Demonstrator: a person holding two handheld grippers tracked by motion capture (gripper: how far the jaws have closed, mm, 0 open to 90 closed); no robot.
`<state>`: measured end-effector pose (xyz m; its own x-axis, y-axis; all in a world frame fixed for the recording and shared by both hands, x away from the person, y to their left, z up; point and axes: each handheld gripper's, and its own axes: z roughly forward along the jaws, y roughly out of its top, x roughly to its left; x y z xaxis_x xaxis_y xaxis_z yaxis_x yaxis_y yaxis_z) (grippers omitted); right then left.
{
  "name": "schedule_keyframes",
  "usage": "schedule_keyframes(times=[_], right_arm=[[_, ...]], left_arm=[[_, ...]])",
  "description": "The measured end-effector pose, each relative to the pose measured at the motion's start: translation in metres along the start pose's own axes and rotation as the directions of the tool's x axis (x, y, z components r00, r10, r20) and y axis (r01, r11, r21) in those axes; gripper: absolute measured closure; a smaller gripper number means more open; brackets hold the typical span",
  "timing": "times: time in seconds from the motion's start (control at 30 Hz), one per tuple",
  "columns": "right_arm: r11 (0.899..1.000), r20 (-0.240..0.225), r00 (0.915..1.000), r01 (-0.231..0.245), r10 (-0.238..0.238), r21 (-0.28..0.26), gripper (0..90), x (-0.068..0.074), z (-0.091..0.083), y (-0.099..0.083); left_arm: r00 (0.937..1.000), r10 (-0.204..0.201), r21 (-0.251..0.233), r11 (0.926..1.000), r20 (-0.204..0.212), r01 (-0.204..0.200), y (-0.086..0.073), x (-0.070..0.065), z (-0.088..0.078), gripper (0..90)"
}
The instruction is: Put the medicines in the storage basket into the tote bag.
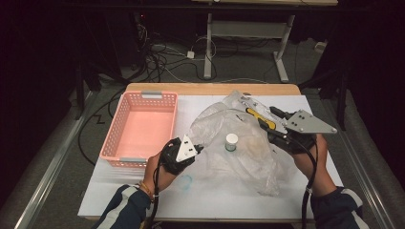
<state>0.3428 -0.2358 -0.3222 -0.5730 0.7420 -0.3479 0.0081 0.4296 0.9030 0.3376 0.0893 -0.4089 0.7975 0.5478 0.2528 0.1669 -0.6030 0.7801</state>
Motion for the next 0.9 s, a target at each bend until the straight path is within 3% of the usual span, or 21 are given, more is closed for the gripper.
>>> schedule_keyframes(times=[0.13,0.3,0.43,0.57,0.67,0.73,0.8,0.9], right_arm=[[0.999,0.009,0.9999,0.008,-0.008,-0.035,41.2,0.002,-0.015,0.006],[0.999,-0.039,0.9989,0.024,-0.025,-0.024,38.7,0.009,-0.034,0.002],[1.000,-0.107,0.9942,0.009,-0.007,0.023,34.8,0.015,-0.047,-0.015],[0.996,-0.160,0.9865,0.046,-0.034,0.073,30.8,0.024,-0.060,-0.035],[0.993,-0.177,0.9831,0.064,-0.045,0.102,33.0,0.032,-0.069,-0.049],[0.987,-0.202,0.9776,0.086,-0.058,0.133,32.0,0.037,-0.074,-0.057],[0.989,-0.248,0.9685,0.055,-0.020,0.136,31.6,0.042,-0.080,-0.066],[0.986,-0.297,0.9549,0.051,-0.002,0.157,29.0,0.051,-0.084,-0.076]], left_arm=[[1.0000,-0.004,-0.002,1.0000,-0.001,0.004,0.000,0.001,0.000,86.6],[1.0000,-0.007,-0.008,0.9999,-0.001,0.007,-0.002,0.002,-0.001,86.6],[1.0000,-0.007,-0.004,1.0000,0.000,0.007,-0.003,0.002,0.000,86.6],[1.0000,-0.005,0.004,1.0000,-0.001,0.005,-0.003,0.001,0.001,86.7],[1.0000,-0.004,0.006,1.0000,0.001,0.004,-0.003,0.001,0.003,86.7],[1.0000,-0.005,0.009,0.9999,0.001,0.005,-0.002,0.001,0.004,86.7],[1.0000,-0.007,0.011,0.9999,0.002,0.007,-0.002,0.000,0.006,86.7],[1.0000,-0.001,0.015,0.9999,0.006,0.001,-0.002,-0.001,0.008,86.7]])
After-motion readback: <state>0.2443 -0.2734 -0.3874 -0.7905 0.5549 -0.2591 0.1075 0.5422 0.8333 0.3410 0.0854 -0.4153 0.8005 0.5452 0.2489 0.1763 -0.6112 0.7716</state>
